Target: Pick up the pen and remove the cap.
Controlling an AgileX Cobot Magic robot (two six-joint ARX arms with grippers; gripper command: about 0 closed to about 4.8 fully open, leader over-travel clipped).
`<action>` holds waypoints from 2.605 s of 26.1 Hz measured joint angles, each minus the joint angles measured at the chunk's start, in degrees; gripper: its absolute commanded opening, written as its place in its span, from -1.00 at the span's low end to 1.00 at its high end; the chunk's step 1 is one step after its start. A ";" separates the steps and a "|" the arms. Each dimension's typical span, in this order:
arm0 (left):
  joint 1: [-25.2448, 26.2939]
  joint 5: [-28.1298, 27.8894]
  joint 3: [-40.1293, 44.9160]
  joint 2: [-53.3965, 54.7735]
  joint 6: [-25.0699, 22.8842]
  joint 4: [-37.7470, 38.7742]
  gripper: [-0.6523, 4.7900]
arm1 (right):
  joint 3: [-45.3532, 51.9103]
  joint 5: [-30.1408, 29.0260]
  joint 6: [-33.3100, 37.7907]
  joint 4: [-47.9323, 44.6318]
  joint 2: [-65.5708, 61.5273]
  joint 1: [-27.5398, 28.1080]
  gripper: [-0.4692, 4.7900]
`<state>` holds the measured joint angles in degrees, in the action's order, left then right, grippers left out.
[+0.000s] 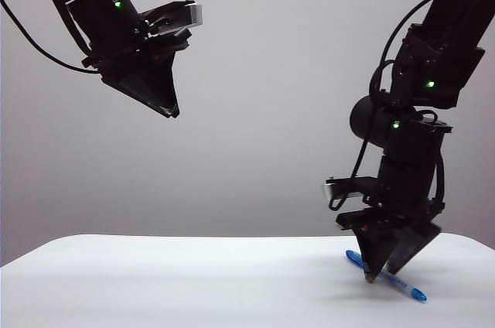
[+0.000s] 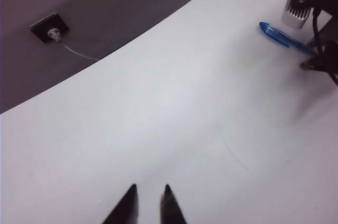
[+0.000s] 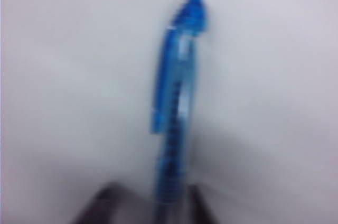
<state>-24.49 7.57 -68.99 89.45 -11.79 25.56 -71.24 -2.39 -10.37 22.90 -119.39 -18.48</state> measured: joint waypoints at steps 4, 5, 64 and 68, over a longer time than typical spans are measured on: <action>0.00 -0.02 0.00 0.00 0.00 0.26 -0.55 | 1.01 1.31 -0.11 -1.11 0.37 -0.96 -0.84; 0.02 -0.02 0.00 0.00 0.00 0.26 -0.55 | 1.07 1.31 -0.09 -1.11 0.44 -0.96 -0.84; 1.66 48.96 0.13 0.33 49.75 -65.18 -0.78 | -17.99 -41.27 5.86 8.61 34.36 -7.58 -0.52; 1.64 49.33 0.11 0.33 49.72 -65.53 -0.78 | -17.97 -40.98 5.86 8.98 34.34 -7.58 0.18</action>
<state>-22.85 56.90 -68.88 89.78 37.93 -39.97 -89.21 -43.38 -4.51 31.88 -85.06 -26.06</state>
